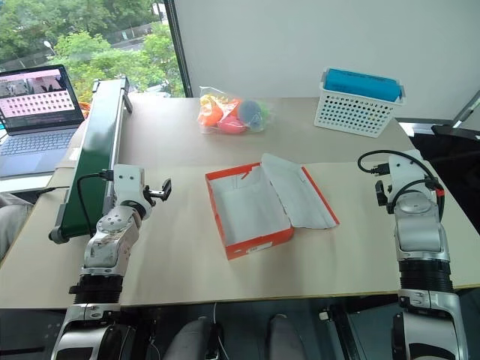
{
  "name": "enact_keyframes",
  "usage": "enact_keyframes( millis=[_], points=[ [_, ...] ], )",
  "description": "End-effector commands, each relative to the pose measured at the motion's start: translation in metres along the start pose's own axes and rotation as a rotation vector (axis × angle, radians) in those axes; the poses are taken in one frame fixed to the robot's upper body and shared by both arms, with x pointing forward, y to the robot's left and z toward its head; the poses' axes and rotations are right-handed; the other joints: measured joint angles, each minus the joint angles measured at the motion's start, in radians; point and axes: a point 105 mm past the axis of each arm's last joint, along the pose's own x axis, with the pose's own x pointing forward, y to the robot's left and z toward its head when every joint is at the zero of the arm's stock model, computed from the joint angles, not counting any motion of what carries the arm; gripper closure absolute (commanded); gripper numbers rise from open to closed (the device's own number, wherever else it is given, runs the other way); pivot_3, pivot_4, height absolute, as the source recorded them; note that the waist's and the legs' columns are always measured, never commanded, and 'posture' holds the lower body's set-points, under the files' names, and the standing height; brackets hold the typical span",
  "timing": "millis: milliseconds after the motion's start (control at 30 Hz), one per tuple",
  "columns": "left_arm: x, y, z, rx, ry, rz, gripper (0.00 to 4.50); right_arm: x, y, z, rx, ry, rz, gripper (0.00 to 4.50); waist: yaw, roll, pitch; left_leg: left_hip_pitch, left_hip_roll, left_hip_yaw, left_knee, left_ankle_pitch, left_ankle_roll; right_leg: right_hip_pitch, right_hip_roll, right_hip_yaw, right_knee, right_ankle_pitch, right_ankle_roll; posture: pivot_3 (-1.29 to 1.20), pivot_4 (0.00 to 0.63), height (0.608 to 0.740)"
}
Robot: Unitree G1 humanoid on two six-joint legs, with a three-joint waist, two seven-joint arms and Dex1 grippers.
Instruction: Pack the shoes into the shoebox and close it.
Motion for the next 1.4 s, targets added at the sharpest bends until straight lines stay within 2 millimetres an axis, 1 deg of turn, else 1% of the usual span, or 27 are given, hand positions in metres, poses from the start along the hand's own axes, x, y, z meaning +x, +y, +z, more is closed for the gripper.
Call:
enact_keyframes(
  millis=[33,67,100,133,200,233,267,333,400,467,533,567,633,733,867,1033,1300,1400],
  points=[
    [-0.002,0.001,0.033,0.047,-0.136,0.016,0.0,-0.012,0.018,0.056,0.179,-0.192,0.095,0.02,0.0,0.0,0.0,0.0,0.0,0.0,0.0,0.0,0.0,0.0,0.0,0.0,0.0,0.0,0.0,0.0,0.15,0.699],
    [-0.005,0.004,0.048,0.049,-0.211,0.029,0.0,-0.026,0.038,0.096,0.286,-0.329,0.228,0.02,-0.006,0.0,0.0,0.0,0.0,0.0,0.0,0.0,0.0,0.0,0.0,0.0,0.0,0.0,0.0,0.0,0.15,0.699],
    [-0.009,0.007,0.06,0.055,-0.266,0.047,0.0,-0.044,0.054,0.127,0.356,-0.441,0.348,0.02,-0.019,0.0,0.0,0.0,0.001,0.0,0.0,0.0,0.0,0.0,0.001,0.0,0.0,0.0,-0.001,0.0,0.15,0.699],
    [-0.011,0.014,0.068,0.055,-0.301,0.069,0.0,-0.061,0.068,0.148,0.388,-0.523,0.458,0.02,-0.031,0.0,0.0,0.0,0.003,0.002,0.0,0.0,-0.001,-0.002,0.003,0.002,-0.001,0.003,-0.003,0.0,0.15,0.699],
    [-0.013,0.03,0.071,0.041,-0.304,0.128,0.0,-0.088,0.093,0.168,0.375,-0.599,0.635,0.02,-0.031,0.0,0.0,0.0,0.004,0.0,-0.001,0.001,-0.002,-0.003,0.005,0.002,0.001,0.003,-0.004,0.0,0.15,0.699],
    [-0.014,0.039,0.072,0.019,-0.301,0.154,0.0,-0.103,0.105,0.175,0.361,-0.631,0.725,0.02,-0.027,0.001,0.0,0.0,0.004,-0.001,-0.002,0.001,-0.002,-0.002,0.006,0.001,0.001,0.003,-0.004,0.0,0.15,0.699],
    [-0.015,0.045,0.072,0.003,-0.299,0.169,0.0,-0.112,0.112,0.179,0.35,-0.648,0.78,0.02,-0.022,0.001,0.0,0.0,0.005,-0.002,-0.002,0.001,-0.002,-0.002,0.006,-0.001,0.001,0.003,-0.004,0.0,0.15,0.699],
    [-0.019,0.071,0.069,-0.033,-0.272,0.247,0.0,-0.147,0.144,0.189,0.296,-0.696,0.996,0.02,-0.013,0.0,-0.001,0.0,0.005,-0.003,-0.002,0.001,-0.002,-0.002,0.006,-0.001,0.0,0.003,-0.004,0.0,0.15,0.699],
    [-0.023,0.092,0.062,-0.048,-0.225,0.303,0.0,-0.174,0.171,0.187,0.218,-0.707,1.162,0.02,-0.008,0.0,-0.001,-0.001,0.005,-0.002,-0.001,0.0,-0.001,-0.002,0.005,-0.002,0.0,0.003,-0.004,0.0,0.15,0.699],
    [-0.025,0.104,0.049,-0.026,-0.157,0.319,0.0,-0.188,0.194,0.171,0.096,-0.686,1.258,0.02,-0.005,0.0,-0.001,-0.001,0.003,-0.001,0.0,0.0,-0.001,-0.002,0.002,-0.002,0.0,0.003,-0.004,0.0,0.15,0.699],
    [-0.027,0.115,0.037,-0.03,-0.089,0.343,0.0,-0.196,0.21,0.157,0.008,-0.66,1.32,0.02,0.003,0.0,-0.001,-0.001,0.003,-0.002,0.0,0.0,-0.001,-0.001,0.002,-0.003,0.0,0.003,-0.004,0.0,0.15,0.699],
    [-0.029,0.12,0.03,-0.033,-0.054,0.357,0.0,-0.196,0.216,0.152,-0.019,-0.647,1.336,0.02,0.006,0.0,-0.001,-0.001,0.003,-0.002,0.001,0.0,-0.001,-0.001,0.002,-0.004,0.0,0.003,-0.004,0.0,0.15,0.699],
    [-0.033,0.129,0.023,-0.029,-0.02,0.371,0.0,-0.196,0.229,0.141,-0.062,-0.614,1.359,0.02,0.006,-0.001,-0.001,-0.001,0.002,-0.002,0.001,0.0,-0.001,-0.001,0.001,-0.004,0.0,0.003,-0.004,0.0,0.15,0.699],
    [-0.034,0.126,0.019,-0.023,0.02,0.346,0.0,-0.199,0.232,0.137,-0.068,-0.618,1.388,0.02,0.008,-0.002,0.0,-0.001,0.002,-0.002,0.001,0.0,-0.001,-0.001,0.001,-0.005,0.0,0.003,-0.004,0.0,0.15,0.699],
    [-0.037,0.126,0.007,-0.032,0.084,0.346,0.0,-0.201,0.233,0.128,-0.092,-0.623,1.413,0.02,0.006,-0.002,-0.001,-0.001,0.003,-0.002,0.001,0.0,-0.001,-0.001,0.001,-0.005,0.0,0.003,-0.004,0.0,0.15,0.699],
    [-0.036,0.122,0.004,-0.022,0.116,0.316,0.0,-0.206,0.232,0.117,-0.108,-0.636,1.462,0.02,0.004,-0.002,-0.001,-0.001,0.003,-0.002,0.0,0.0,-0.001,-0.001,0.001,-0.005,0.0,0.003,-0.004,0.0,0.15,0.699],
    [-0.034,0.12,0.003,-0.023,0.126,0.306,0.0,-0.197,0.23,0.115,-0.097,-0.621,1.437,0.02,0.002,-0.002,-0.001,0.0,0.003,-0.002,0.0,0.0,-0.002,-0.001,0.001,-0.005,0.0,0.003,-0.004,0.0,0.15,0.699],
    [-0.033,0.118,0.002,-0.021,0.13,0.296,0.0,-0.19,0.231,0.113,-0.083,-0.601,1.405,0.02,0.002,-0.002,-0.001,0.0,0.003,-0.002,0.0,0.0,-0.002,-0.001,0.001,-0.005,0.0,0.003,-0.004,0.0,0.15,0.699]
  ],
)
